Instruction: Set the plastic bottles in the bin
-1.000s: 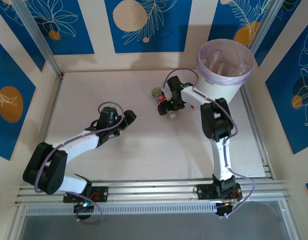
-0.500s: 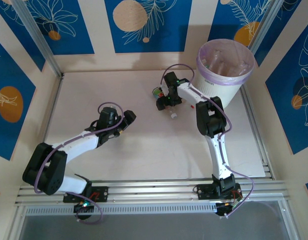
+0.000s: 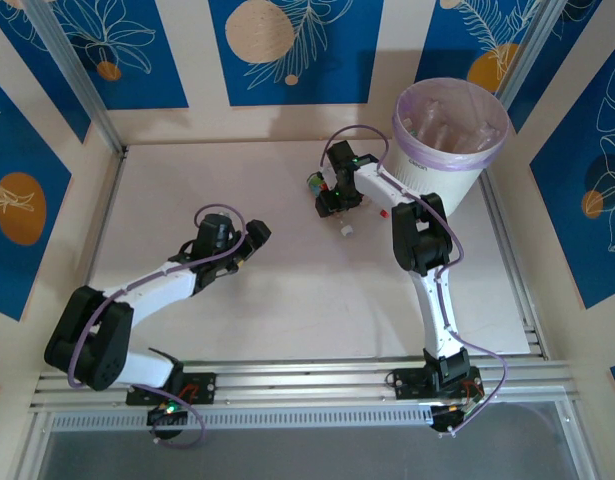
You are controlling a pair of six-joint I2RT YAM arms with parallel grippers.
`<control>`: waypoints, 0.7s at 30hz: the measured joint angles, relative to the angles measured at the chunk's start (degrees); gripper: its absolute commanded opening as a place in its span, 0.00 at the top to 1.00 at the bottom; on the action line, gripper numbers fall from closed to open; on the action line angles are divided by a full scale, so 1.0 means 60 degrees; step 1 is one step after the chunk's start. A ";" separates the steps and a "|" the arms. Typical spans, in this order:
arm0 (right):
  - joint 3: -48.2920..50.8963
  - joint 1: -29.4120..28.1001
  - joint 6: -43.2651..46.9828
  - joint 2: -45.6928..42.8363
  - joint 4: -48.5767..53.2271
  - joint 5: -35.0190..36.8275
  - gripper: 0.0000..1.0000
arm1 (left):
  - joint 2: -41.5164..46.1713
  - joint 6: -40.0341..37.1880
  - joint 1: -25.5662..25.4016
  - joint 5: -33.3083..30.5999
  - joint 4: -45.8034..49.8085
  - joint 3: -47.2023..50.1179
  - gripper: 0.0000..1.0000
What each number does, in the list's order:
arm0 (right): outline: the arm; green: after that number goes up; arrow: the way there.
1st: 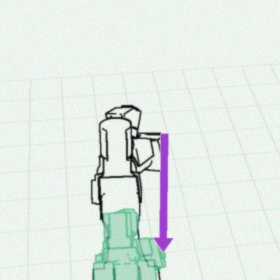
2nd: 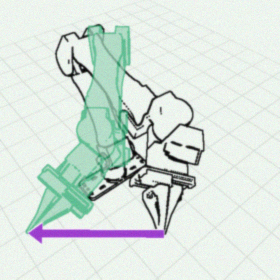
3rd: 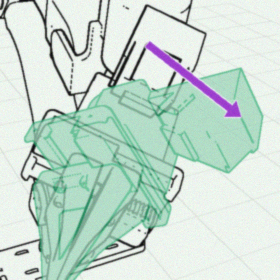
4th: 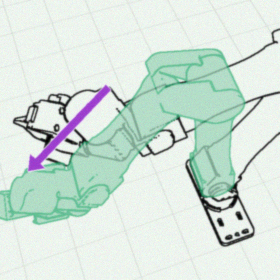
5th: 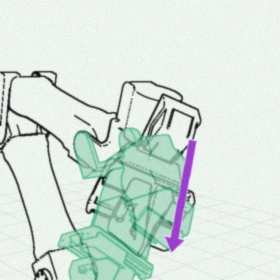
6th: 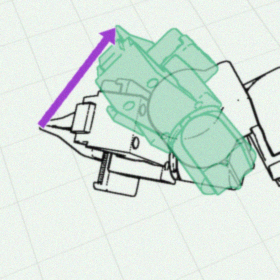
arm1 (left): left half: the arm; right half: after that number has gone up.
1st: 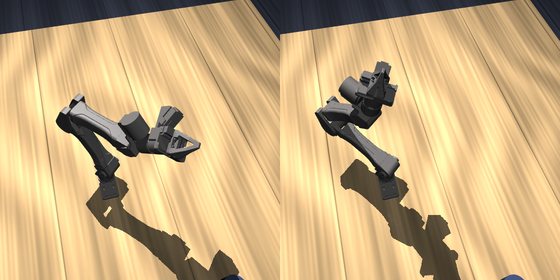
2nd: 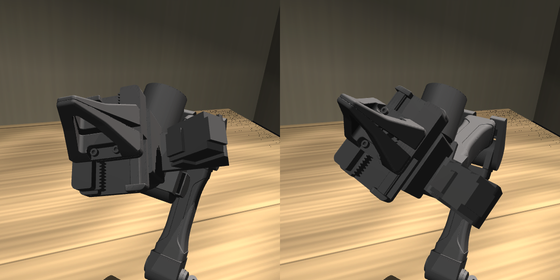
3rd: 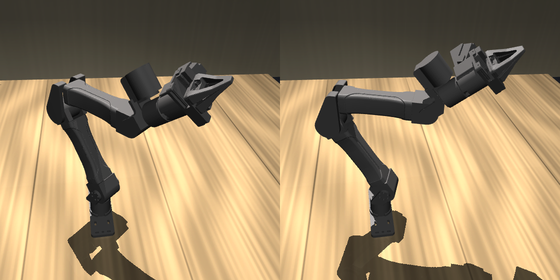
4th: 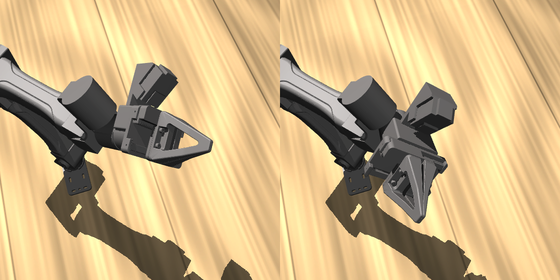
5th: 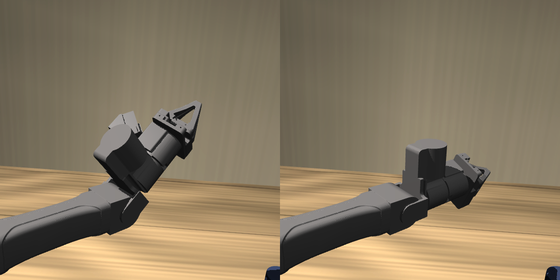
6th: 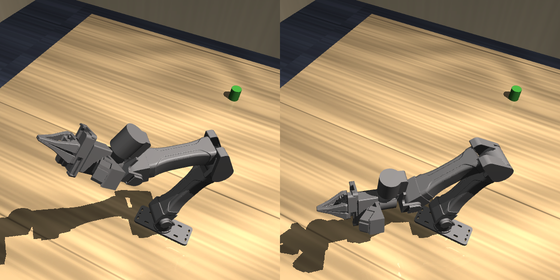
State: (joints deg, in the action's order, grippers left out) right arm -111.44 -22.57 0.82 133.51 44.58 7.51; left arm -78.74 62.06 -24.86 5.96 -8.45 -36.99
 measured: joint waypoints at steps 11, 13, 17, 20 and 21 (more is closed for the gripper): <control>-0.0080 -0.0175 0.0036 -0.1869 0.0229 -0.0255 0.60 | 0.0073 0.0000 0.0000 0.0000 0.0018 0.0000 0.01; -0.0178 -0.0178 0.0040 -0.2346 0.0233 -0.0251 0.71 | 0.0069 0.0000 0.0000 0.0000 0.0018 0.0000 0.01; -0.0481 -0.0186 0.0146 -0.3075 0.0517 -0.0237 0.77 | 0.0062 0.0000 0.0004 0.0004 0.0011 0.0000 0.01; -0.0769 -0.0175 0.0284 -0.3614 0.0754 -0.0087 0.83 | 0.0018 0.0000 0.0004 0.0007 -0.0018 0.0000 0.01; -0.0827 -0.0164 0.0317 -0.3810 0.0820 -0.0022 0.87 | -0.0004 0.0000 0.0007 0.0011 -0.0022 0.0000 0.01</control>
State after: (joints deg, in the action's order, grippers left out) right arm -116.40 -23.55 2.72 110.65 49.50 7.38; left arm -78.76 62.06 -24.82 6.02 -8.58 -36.99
